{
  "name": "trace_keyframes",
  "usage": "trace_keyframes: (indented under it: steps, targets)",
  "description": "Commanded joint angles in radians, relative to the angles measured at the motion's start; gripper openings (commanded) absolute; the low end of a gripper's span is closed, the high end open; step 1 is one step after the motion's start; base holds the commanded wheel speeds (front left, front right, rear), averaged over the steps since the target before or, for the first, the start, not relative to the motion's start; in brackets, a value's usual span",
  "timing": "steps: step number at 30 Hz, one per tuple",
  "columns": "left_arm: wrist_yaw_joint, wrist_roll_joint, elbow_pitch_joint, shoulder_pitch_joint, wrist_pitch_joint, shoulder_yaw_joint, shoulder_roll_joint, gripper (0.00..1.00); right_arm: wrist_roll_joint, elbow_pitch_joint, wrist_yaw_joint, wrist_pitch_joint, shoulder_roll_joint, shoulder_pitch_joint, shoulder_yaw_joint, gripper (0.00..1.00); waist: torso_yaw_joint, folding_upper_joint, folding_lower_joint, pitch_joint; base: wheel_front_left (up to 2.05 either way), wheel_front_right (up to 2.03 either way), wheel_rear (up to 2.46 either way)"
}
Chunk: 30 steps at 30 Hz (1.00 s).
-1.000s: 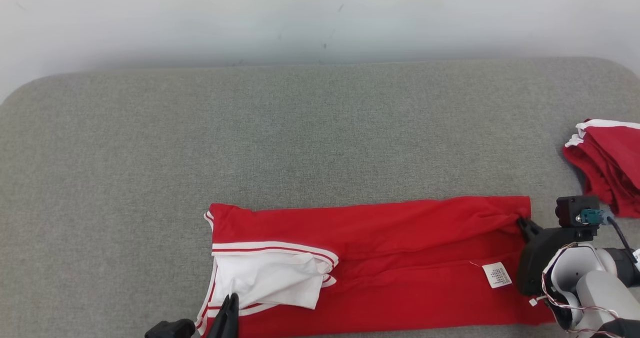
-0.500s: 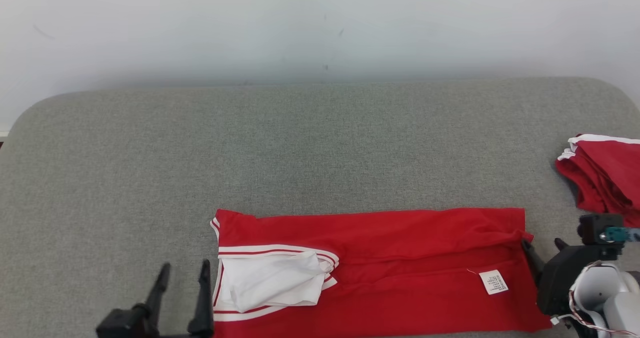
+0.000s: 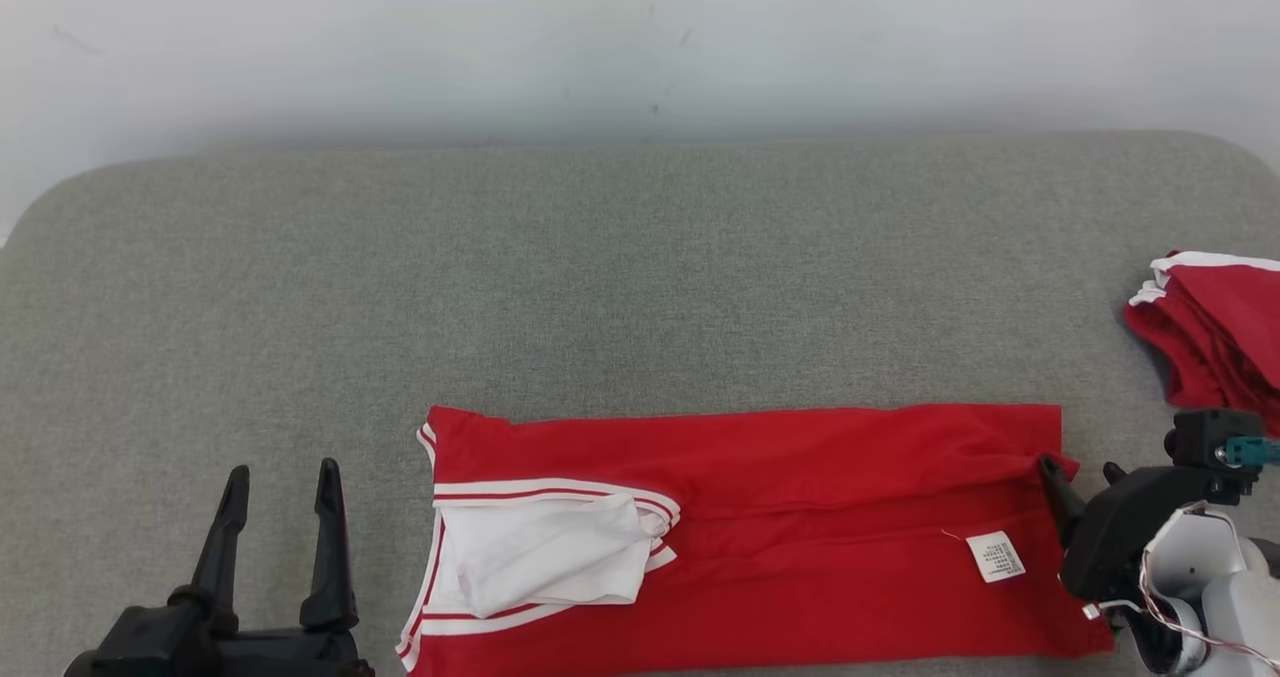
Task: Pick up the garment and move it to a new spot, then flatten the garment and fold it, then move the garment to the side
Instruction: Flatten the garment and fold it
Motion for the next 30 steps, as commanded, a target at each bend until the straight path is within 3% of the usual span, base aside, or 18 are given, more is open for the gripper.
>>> trace_keyframes:
  steps: [1, 9, 17, 26, 27, 28, 29, 30]
  targets:
    - [-0.014, 0.019, 0.005, -0.009, -0.002, 0.017, -0.013, 1.0, -0.01, 0.009, -0.003, -0.008, 0.019, -0.022, -0.013, 1.0, 0.007, 0.0, 0.0, 0.013, 0.0, 0.0, 0.0]
    - [-0.063, 0.067, 0.02, 0.004, -0.002, 0.07, -0.054, 1.0, -0.088, 0.097, -0.003, -0.009, 0.062, -0.06, -0.076, 1.0, 0.021, 0.0, 0.0, 0.031, 0.0, 0.0, 0.0]
    - [-0.082, 0.081, 0.028, 0.011, -0.002, 0.09, -0.076, 1.0, -0.127, 0.152, -0.003, -0.006, 0.092, -0.056, -0.103, 1.0, 0.031, 0.0, 0.0, 0.038, 0.0, 0.0, 0.0]
    - [-0.09, 0.087, 0.031, 0.002, -0.002, 0.093, -0.086, 1.0, -0.14, 0.226, 0.0, 0.104, 0.126, -0.032, -0.061, 1.0, 0.042, 0.0, 0.0, 0.055, 0.0, 0.0, 0.0]
    - [-0.09, 0.088, 0.031, 0.0, -0.002, 0.093, -0.086, 1.0, -0.141, 0.229, 0.001, 0.113, 0.128, -0.03, -0.058, 0.93, 0.043, 0.0, 0.0, 0.056, 0.0, 0.0, 0.0]
    - [-0.09, 0.089, 0.03, -0.001, -0.002, 0.092, -0.087, 1.0, -0.14, 0.228, 0.002, 0.116, 0.13, -0.03, -0.057, 0.44, 0.044, 0.0, 0.0, 0.057, 0.0, 0.0, 0.0]
    - [-0.09, 0.089, 0.029, -0.003, -0.002, 0.092, -0.087, 1.0, -0.141, 0.225, 0.003, 0.115, 0.131, -0.031, -0.057, 0.09, 0.046, 0.0, 0.0, 0.058, 0.0, 0.0, 0.0]
    - [-0.089, 0.089, 0.029, -0.005, -0.002, 0.091, -0.087, 1.0, -0.145, 0.222, 0.003, 0.112, 0.129, -0.032, -0.054, 0.0, 0.047, 0.0, 0.0, 0.058, 0.0, 0.0, 0.0]
